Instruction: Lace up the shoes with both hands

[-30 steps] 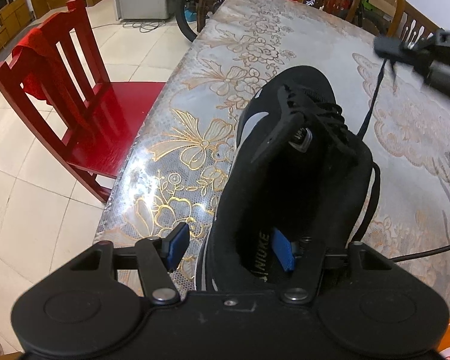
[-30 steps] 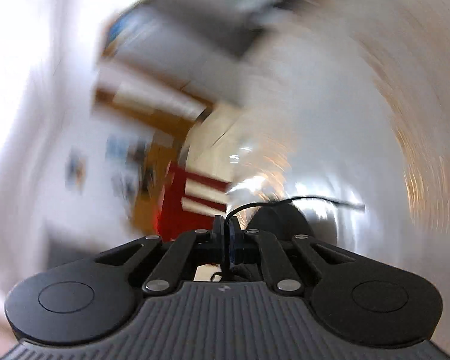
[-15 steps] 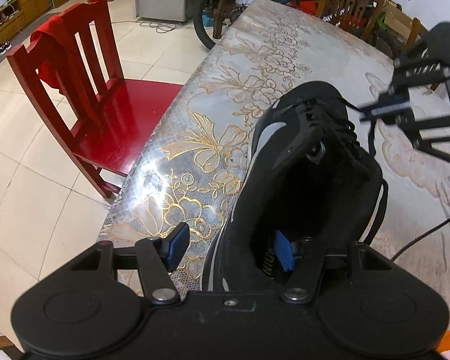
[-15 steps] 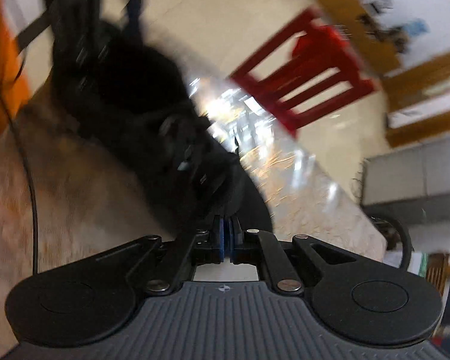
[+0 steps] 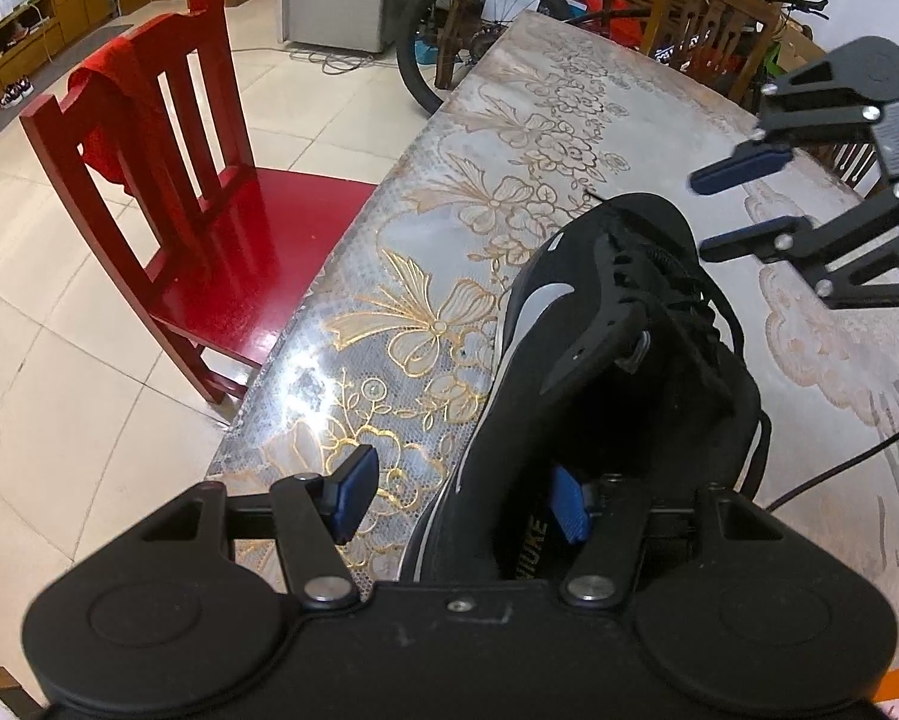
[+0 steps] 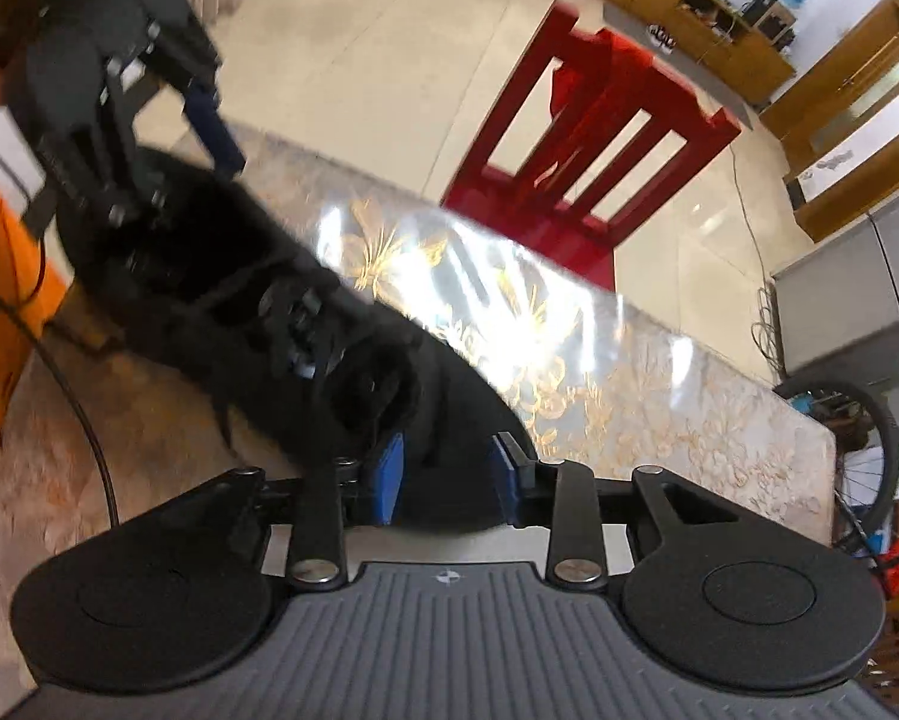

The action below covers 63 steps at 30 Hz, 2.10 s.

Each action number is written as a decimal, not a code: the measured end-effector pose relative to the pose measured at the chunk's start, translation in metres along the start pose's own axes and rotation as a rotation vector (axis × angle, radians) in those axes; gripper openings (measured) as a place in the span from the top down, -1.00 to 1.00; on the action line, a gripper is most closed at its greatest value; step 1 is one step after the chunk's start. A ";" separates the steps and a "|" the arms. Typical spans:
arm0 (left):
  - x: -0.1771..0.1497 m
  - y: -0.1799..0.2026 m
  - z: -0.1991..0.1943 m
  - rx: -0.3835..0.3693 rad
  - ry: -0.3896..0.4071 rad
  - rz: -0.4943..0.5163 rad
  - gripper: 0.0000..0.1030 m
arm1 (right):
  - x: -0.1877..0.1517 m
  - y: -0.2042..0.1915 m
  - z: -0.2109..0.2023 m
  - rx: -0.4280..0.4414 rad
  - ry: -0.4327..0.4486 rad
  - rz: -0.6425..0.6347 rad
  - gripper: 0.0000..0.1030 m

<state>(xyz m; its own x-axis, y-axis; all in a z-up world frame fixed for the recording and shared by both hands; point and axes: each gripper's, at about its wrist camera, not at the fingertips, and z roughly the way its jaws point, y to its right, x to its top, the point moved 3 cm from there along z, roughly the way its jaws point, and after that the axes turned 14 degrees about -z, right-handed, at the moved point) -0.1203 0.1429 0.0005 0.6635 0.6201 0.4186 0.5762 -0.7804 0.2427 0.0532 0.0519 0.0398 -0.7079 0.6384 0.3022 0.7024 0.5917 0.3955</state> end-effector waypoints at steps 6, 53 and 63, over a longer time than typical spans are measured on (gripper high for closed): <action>-0.001 0.004 -0.005 0.017 0.012 0.001 -0.11 | -0.007 0.002 0.010 0.053 0.042 0.079 0.38; 0.020 -0.009 -0.027 -0.155 0.113 0.167 -0.19 | 0.035 -0.093 -0.028 -0.090 0.340 1.162 0.95; 0.019 -0.010 -0.027 -0.141 0.104 0.179 -0.19 | 0.041 -0.096 -0.019 -0.145 0.342 1.110 0.95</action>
<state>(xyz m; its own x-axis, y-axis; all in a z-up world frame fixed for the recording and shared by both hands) -0.1264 0.1599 0.0298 0.6923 0.4649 0.5520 0.3764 -0.8852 0.2735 -0.0452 0.0117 0.0309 0.2904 0.5906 0.7529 0.9483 -0.2827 -0.1439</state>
